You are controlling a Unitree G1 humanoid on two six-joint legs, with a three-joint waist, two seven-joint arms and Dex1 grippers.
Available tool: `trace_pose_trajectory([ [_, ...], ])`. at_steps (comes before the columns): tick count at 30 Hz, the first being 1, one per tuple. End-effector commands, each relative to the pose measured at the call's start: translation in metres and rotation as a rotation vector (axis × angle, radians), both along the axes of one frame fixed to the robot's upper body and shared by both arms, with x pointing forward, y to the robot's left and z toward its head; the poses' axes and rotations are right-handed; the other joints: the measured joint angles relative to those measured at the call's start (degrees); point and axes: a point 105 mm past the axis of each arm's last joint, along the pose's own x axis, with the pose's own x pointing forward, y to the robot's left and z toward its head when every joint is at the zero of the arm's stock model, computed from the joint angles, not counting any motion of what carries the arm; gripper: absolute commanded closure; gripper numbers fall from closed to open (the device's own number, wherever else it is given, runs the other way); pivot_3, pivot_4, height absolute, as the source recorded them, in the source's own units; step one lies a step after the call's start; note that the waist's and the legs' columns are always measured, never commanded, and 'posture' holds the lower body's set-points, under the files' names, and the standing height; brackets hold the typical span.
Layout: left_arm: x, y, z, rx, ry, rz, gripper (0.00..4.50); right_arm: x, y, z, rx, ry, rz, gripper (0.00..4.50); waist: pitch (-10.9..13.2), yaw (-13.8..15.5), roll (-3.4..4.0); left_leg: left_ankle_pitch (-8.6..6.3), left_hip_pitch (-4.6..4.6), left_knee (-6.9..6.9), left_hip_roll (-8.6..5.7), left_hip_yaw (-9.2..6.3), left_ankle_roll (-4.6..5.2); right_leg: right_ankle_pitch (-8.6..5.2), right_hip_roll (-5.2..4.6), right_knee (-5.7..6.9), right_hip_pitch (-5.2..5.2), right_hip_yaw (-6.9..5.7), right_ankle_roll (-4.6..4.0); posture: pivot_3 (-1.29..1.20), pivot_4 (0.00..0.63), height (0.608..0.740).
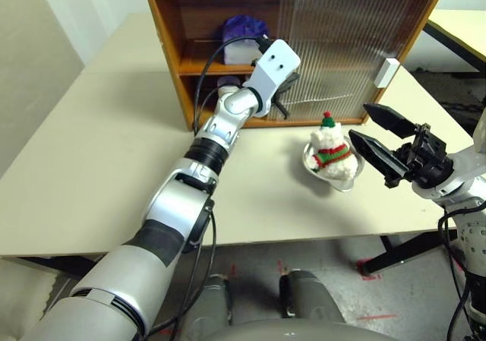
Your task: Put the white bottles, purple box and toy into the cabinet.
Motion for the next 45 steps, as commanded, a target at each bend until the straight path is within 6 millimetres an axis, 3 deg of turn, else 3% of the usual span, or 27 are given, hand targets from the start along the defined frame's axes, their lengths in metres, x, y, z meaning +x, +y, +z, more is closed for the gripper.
trace_pose_trajectory([
  [1,0.003,-0.001,0.003,0.030,-0.023,0.025,4.46,0.000,-0.005,0.002,0.001,0.005,-0.006,0.00,0.00,-0.02,0.00,0.00,0.00,0.00,0.00,0.00,0.00,0.00,0.00,0.00,0.00,0.00,0.00,-0.11,0.000,0.740],
  [14,0.010,0.018,0.012,0.127,-0.126,0.097,4.46,0.003,-0.002,0.000,-0.008,0.013,0.006,0.00,0.00,-0.18,0.00,0.00,0.02,0.00,0.03,0.00,0.00,0.00,0.00,0.01,-0.02,0.01,-0.02,-0.09,0.000,0.740],
  [22,0.011,0.043,0.009,0.135,-0.118,0.142,4.46,0.003,-0.004,0.000,-0.011,0.014,0.013,0.00,0.01,-1.55,0.01,0.00,0.06,-0.01,0.04,-0.01,0.00,0.01,0.00,0.03,-0.02,0.06,-0.03,-0.08,0.000,0.740],
  [45,0.009,0.109,0.006,0.177,-0.098,0.285,4.46,0.008,-0.006,-0.001,-0.008,0.023,0.049,0.00,0.00,-1.29,0.02,0.00,0.16,-0.03,0.04,-0.05,0.00,0.22,0.02,0.07,-0.06,0.15,-0.31,-0.03,0.000,0.740],
])
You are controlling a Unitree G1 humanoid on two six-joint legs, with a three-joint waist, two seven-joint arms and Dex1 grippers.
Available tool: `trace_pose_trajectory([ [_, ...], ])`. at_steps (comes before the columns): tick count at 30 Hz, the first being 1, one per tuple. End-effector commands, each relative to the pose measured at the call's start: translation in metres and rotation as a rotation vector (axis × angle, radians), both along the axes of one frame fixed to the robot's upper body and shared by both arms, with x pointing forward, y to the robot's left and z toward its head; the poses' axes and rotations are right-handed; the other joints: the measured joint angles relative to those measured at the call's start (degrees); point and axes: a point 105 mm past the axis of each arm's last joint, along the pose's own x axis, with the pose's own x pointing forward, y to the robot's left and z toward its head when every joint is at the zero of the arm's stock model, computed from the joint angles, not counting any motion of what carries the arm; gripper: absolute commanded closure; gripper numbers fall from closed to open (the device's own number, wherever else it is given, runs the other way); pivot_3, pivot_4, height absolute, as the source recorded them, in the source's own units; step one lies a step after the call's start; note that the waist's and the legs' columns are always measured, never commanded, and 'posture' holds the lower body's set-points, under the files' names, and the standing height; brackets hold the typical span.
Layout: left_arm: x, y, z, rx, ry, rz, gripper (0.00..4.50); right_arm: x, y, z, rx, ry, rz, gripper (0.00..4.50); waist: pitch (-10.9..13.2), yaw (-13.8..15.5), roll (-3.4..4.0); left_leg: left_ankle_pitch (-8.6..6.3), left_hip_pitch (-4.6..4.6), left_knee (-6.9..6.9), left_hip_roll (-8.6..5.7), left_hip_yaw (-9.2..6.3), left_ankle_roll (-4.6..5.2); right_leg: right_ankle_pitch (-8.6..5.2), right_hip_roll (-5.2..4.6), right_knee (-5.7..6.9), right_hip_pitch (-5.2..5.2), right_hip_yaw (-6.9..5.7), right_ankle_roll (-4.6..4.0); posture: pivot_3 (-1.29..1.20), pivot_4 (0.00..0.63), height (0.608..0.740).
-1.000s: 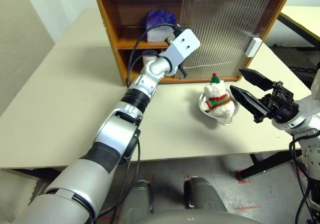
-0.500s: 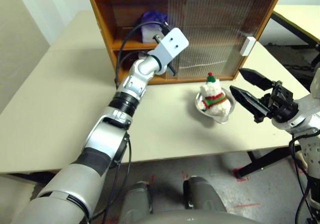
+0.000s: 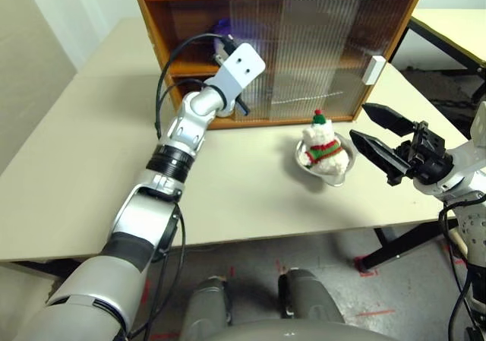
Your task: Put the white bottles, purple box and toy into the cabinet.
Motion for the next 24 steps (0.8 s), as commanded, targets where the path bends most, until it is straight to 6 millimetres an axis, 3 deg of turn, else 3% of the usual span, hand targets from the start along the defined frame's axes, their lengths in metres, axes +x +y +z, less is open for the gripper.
trace_pose_trajectory([
  [1,0.002,0.028,-0.004,0.007,0.026,0.074,4.46,0.001,-0.002,0.001,0.005,0.005,0.011,0.00,0.00,0.08,0.00,0.00,0.00,0.00,0.00,0.00,0.00,0.01,0.00,0.00,0.00,0.00,0.00,-0.03,0.000,0.740],
  [24,-0.011,0.104,0.000,0.040,0.027,0.253,4.46,0.010,-0.002,0.002,-0.010,0.014,0.045,0.00,-0.01,1.65,0.01,0.00,0.06,-0.23,0.25,0.02,0.00,0.01,0.00,0.00,-0.08,-0.01,-0.08,0.03,0.000,0.740],
])
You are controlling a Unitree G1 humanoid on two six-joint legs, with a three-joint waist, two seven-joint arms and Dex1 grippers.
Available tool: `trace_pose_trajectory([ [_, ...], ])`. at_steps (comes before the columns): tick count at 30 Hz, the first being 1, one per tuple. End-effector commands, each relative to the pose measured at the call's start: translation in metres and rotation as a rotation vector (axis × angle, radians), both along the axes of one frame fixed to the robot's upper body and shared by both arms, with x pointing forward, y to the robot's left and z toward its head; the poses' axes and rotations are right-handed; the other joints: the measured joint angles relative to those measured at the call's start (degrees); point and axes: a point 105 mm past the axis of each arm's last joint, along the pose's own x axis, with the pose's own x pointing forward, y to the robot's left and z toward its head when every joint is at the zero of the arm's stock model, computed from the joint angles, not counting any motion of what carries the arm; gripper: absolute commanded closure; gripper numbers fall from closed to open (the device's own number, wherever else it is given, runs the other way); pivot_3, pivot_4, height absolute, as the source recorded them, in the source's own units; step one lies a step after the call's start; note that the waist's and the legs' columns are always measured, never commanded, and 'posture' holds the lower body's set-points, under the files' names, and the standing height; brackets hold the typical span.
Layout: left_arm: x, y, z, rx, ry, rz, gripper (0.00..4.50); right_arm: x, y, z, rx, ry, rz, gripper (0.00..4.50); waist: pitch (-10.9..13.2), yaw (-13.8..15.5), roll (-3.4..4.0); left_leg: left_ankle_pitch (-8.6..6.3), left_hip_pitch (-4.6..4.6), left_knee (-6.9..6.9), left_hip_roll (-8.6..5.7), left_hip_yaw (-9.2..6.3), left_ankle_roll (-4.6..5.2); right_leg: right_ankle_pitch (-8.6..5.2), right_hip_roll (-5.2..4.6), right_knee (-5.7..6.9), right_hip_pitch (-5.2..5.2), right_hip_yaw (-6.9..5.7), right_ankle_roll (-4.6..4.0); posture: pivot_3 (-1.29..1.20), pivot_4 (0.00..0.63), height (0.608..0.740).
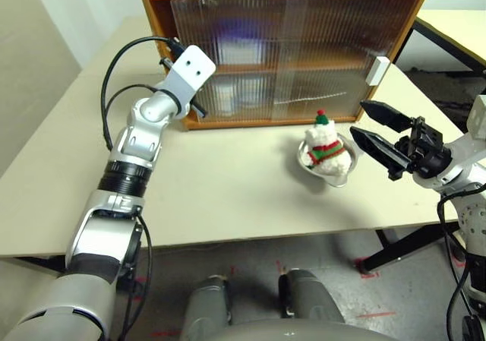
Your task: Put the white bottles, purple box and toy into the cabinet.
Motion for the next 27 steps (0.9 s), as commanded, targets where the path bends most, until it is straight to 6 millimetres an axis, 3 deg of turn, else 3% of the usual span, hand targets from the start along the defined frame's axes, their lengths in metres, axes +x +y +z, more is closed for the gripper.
trace_pose_trajectory([
  [1,0.000,0.023,-0.003,-0.011,0.017,0.075,4.46,0.001,0.001,0.001,-0.010,0.000,0.009,0.00,0.00,0.45,0.00,0.00,0.00,-0.02,0.00,0.00,0.00,0.00,0.00,0.00,0.00,0.00,0.00,0.03,0.000,0.740],
  [9,-0.003,0.038,0.000,-0.015,0.001,0.108,4.46,0.002,0.002,0.001,-0.012,0.006,0.022,0.00,0.00,1.33,0.00,0.00,-0.01,-0.03,0.04,0.08,0.00,-0.02,0.01,-0.02,-0.05,0.02,-0.04,0.04,0.000,0.740],
  [12,-0.005,0.030,-0.001,-0.073,0.014,0.046,4.46,0.002,0.001,0.000,-0.015,0.007,0.020,0.00,0.00,1.34,0.00,0.00,-0.01,-0.04,0.12,0.08,0.00,-0.02,0.10,-0.02,-0.09,0.03,-0.03,0.04,0.000,0.740],
  [16,-0.019,0.000,0.001,-0.281,0.084,-0.195,4.46,0.002,-0.001,0.000,-0.019,0.008,0.012,0.00,0.00,1.73,0.00,0.00,-0.02,-0.07,0.18,0.10,0.00,-0.01,0.14,-0.01,-0.12,0.02,-0.04,0.03,0.000,0.740],
  [19,-0.040,-0.017,0.002,-0.393,0.136,-0.405,3.84,0.002,-0.002,-0.001,-0.025,0.008,0.004,0.00,-0.01,1.91,0.02,0.00,-0.07,-0.02,0.19,0.15,0.00,-0.02,0.12,-0.02,-0.12,0.01,-0.03,0.02,0.000,0.740],
  [21,-0.057,-0.020,0.005,-0.487,0.176,-0.524,3.08,0.003,-0.005,-0.001,-0.033,0.010,-0.012,0.00,-0.01,1.92,0.01,0.00,-0.12,0.03,0.19,0.19,0.00,-0.04,0.10,-0.06,-0.11,0.02,0.00,0.02,0.000,0.740],
  [25,-0.075,-0.011,0.011,-0.594,0.199,-0.609,1.50,0.005,-0.012,-0.002,-0.042,0.020,-0.041,0.00,-0.02,1.89,0.00,0.01,-0.16,0.09,0.18,0.24,0.00,-0.12,0.07,-0.07,-0.09,0.03,0.17,0.02,0.000,0.740],
  [27,-0.089,0.003,0.027,-0.704,0.177,-0.677,0.81,0.010,-0.022,-0.005,-0.061,0.042,-0.077,0.00,-0.02,1.89,0.00,0.01,-0.14,0.07,0.18,0.22,0.00,-0.13,0.08,-0.06,-0.08,0.03,0.20,0.02,0.000,0.740],
])
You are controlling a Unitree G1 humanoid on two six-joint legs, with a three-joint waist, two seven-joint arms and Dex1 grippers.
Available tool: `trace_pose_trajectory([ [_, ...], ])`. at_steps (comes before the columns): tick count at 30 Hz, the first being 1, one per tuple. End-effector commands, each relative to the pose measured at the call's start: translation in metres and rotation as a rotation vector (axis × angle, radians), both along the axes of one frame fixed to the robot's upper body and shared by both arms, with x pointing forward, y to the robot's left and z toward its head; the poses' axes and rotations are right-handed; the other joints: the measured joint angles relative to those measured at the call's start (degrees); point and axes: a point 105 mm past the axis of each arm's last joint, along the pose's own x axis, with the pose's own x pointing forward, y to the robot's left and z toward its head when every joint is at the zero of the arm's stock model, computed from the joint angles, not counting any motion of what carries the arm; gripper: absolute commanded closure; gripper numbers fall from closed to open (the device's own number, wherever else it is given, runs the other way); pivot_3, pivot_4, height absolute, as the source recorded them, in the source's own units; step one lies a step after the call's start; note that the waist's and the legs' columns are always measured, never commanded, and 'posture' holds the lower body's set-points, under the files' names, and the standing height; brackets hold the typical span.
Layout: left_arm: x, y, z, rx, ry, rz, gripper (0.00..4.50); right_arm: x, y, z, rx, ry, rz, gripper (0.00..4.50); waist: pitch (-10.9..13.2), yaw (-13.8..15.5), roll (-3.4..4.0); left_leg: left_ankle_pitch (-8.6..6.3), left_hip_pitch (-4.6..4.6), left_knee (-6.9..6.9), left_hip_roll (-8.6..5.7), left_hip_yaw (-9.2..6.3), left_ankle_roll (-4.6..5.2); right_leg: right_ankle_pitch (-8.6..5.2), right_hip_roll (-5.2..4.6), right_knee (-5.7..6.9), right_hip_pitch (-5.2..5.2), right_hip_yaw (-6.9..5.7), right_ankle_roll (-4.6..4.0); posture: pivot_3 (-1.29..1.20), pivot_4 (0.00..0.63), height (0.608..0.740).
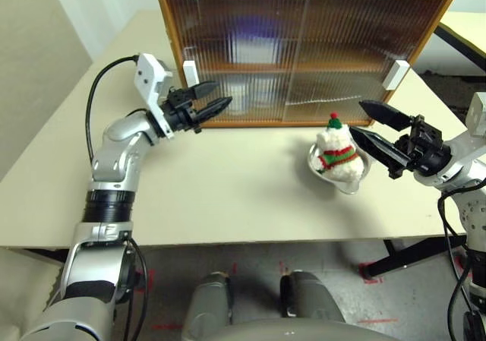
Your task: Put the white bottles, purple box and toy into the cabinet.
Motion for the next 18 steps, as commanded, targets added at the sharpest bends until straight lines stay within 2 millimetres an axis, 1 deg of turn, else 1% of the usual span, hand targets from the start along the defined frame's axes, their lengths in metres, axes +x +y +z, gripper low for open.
trace_pose_trajectory([
  [1,-0.026,0.021,0.029,-0.174,-0.024,-0.106,0.41,0.008,-0.021,-0.002,-0.035,0.031,-0.082,0.00,0.01,-0.16,0.01,0.00,0.00,-0.01,0.00,-0.01,0.00,0.00,0.01,0.01,0.00,0.00,0.00,0.02,0.000,0.740],
  [2,-0.035,0.025,0.035,-0.207,-0.038,-0.147,0.06,0.011,-0.026,-0.002,-0.035,0.040,-0.105,0.00,0.01,-0.26,0.00,0.00,0.01,-0.02,0.03,0.00,0.00,-0.01,0.02,0.02,-0.02,0.00,-0.01,0.03,0.000,0.740],
  [4,-0.048,0.031,0.042,-0.222,-0.061,-0.186,0.02,0.020,-0.038,-0.003,-0.044,0.063,-0.169,0.00,0.00,-0.26,0.01,0.00,0.02,-0.01,0.05,0.00,0.00,-0.01,0.05,0.02,-0.01,-0.01,-0.01,0.04,0.000,0.740],
  [6,-0.057,0.035,0.040,-0.232,-0.066,-0.210,0.00,0.035,-0.059,-0.005,-0.054,0.090,-0.294,0.39,0.00,-0.08,0.02,0.00,0.07,0.00,0.04,0.01,0.00,-0.08,0.04,0.01,0.04,-0.01,-0.14,0.06,0.000,0.740],
  [7,-0.059,0.038,0.038,-0.251,-0.068,-0.210,0.00,0.040,-0.070,-0.005,-0.054,0.102,-0.351,0.59,-0.01,-0.05,0.04,0.00,0.09,0.01,0.03,0.01,0.00,-0.31,0.04,0.01,0.08,-0.01,-0.52,0.06,0.000,0.740],
  [8,-0.061,0.042,0.035,-0.284,-0.065,-0.203,0.00,0.047,-0.082,-0.003,-0.048,0.108,-0.413,0.92,-0.02,-0.01,0.04,0.00,0.12,0.04,0.02,0.01,0.00,-0.31,0.02,0.02,0.12,0.00,-0.54,0.06,0.000,0.740],
  [10,-0.063,0.046,0.030,-0.306,-0.061,-0.195,0.00,0.053,-0.095,-0.001,-0.039,0.110,-0.478,1.72,-0.01,0.24,0.03,0.00,0.13,0.11,-0.01,0.02,0.00,-0.28,0.00,0.02,0.19,0.00,-0.52,0.07,0.000,0.740],
  [13,-0.072,0.037,0.006,-0.220,-0.039,-0.235,0.00,0.068,-0.117,0.001,-0.079,0.128,-0.600,2.86,-0.04,0.33,0.07,0.00,0.12,0.16,0.00,0.02,0.00,-0.28,0.00,0.02,0.21,-0.03,-0.52,0.08,0.000,0.740],
  [15,-0.075,0.031,-0.003,-0.204,-0.033,-0.255,0.00,0.076,-0.126,-0.001,-0.108,0.147,-0.659,3.60,-0.04,0.35,0.06,0.00,0.11,0.16,-0.01,0.04,0.00,-0.28,-0.02,0.02,0.20,-0.01,-0.52,0.08,0.000,0.740],
  [17,-0.077,0.026,-0.012,-0.183,-0.025,-0.273,0.00,0.084,-0.130,0.001,-0.110,0.146,-0.696,4.35,-0.03,0.45,0.05,0.00,0.07,0.15,0.00,0.03,0.00,-0.28,-0.02,0.01,0.18,-0.01,-0.53,0.09,0.000,0.740],
  [18,-0.077,0.025,-0.014,-0.176,-0.023,-0.277,0.00,0.086,-0.131,0.002,-0.109,0.145,-0.705,4.43,-0.03,0.51,0.05,0.00,0.07,0.15,0.01,0.03,0.00,-0.29,0.00,0.01,0.17,-0.01,-0.54,0.09,0.000,0.740],
])
